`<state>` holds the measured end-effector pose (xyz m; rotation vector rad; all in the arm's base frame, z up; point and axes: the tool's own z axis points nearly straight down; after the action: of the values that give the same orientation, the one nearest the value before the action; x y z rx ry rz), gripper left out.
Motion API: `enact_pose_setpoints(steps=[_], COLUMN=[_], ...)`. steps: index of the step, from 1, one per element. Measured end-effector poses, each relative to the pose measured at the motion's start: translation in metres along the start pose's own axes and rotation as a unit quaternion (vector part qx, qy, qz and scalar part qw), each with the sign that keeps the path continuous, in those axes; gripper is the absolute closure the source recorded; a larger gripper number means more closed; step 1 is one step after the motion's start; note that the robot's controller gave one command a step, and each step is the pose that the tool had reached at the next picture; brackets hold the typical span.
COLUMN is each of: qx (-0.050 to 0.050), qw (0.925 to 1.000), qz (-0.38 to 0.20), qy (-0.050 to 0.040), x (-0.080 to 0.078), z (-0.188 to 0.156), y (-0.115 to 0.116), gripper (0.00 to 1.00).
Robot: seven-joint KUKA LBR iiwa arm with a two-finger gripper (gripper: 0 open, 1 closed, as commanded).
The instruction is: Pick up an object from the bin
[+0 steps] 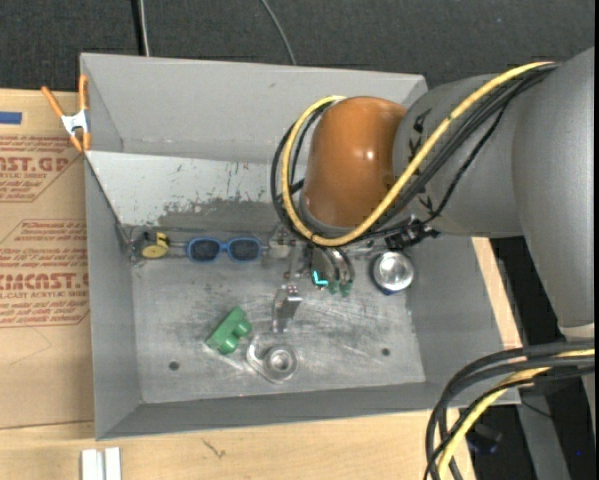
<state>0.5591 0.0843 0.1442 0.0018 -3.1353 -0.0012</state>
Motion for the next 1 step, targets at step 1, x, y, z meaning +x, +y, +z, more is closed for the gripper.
enact_pose_setpoints(steps=[1], qx=[-0.002], qw=[0.9973], qz=[0.073], qy=[-0.0082], x=[0.0271], z=[0.0591], y=[-0.0155], gripper=[0.0])
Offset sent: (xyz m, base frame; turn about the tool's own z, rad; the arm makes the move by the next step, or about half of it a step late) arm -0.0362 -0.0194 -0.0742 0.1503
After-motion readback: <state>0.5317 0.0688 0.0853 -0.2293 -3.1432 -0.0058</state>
